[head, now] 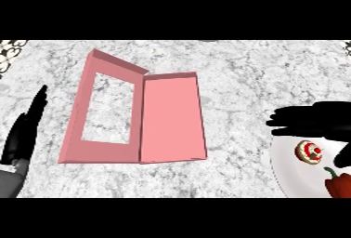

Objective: Pick the cupcake from the plate and place it in the cardboard box

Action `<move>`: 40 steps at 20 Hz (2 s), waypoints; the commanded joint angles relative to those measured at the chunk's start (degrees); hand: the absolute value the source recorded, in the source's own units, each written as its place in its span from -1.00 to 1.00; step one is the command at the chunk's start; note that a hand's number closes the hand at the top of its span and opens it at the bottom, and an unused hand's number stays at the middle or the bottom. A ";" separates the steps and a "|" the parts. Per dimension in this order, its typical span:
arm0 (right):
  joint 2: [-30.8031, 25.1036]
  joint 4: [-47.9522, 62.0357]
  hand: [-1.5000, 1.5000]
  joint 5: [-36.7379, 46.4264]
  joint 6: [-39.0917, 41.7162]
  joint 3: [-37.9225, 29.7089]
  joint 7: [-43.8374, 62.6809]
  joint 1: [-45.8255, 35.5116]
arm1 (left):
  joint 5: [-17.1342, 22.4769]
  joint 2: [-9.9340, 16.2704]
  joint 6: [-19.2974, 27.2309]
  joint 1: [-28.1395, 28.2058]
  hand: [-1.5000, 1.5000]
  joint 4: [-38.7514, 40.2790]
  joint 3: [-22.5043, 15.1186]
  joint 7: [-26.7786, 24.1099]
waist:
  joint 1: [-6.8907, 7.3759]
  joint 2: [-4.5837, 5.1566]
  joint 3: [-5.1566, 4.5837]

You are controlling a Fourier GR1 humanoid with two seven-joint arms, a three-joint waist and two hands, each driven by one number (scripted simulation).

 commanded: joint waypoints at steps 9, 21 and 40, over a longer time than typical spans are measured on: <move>8.31 23.68 -1.00 13.18 -8.83 9.40 -19.43 -7.46 | -1.29 -0.45 -0.37 1.19 0.00 0.45 1.72 0.32 | -0.93 -0.91 -0.11; 7.27 24.11 -1.00 9.30 -8.03 12.93 -26.88 -9.61 | -0.91 -1.17 -2.55 -0.47 0.00 3.23 4.05 0.78 | -2.80 -1.17 -0.22; 11.18 24.18 1.00 14.72 -12.52 14.17 -16.66 -6.65 | -4.86 -3.30 -3.82 1.95 0.00 0.58 6.67 1.91 | -3.49 -1.52 -0.22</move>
